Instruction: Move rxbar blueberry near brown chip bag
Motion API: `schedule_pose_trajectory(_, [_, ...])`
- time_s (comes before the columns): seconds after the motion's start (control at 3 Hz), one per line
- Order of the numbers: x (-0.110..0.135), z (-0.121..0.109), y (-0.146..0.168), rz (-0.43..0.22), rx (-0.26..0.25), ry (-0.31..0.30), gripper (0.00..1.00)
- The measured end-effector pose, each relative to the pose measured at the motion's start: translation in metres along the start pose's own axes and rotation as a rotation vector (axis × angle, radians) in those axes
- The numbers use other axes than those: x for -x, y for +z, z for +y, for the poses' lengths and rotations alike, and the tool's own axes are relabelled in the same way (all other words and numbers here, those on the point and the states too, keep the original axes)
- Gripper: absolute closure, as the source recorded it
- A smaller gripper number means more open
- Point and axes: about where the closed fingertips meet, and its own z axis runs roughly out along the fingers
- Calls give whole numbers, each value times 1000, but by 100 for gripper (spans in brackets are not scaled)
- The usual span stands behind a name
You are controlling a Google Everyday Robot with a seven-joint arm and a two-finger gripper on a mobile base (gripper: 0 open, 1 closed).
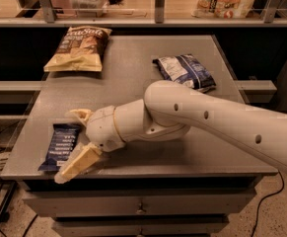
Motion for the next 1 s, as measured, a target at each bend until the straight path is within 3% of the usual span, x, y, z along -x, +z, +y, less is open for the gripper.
schedule_pose_trajectory(1.0, [4,0,-4,10,-19,3,87])
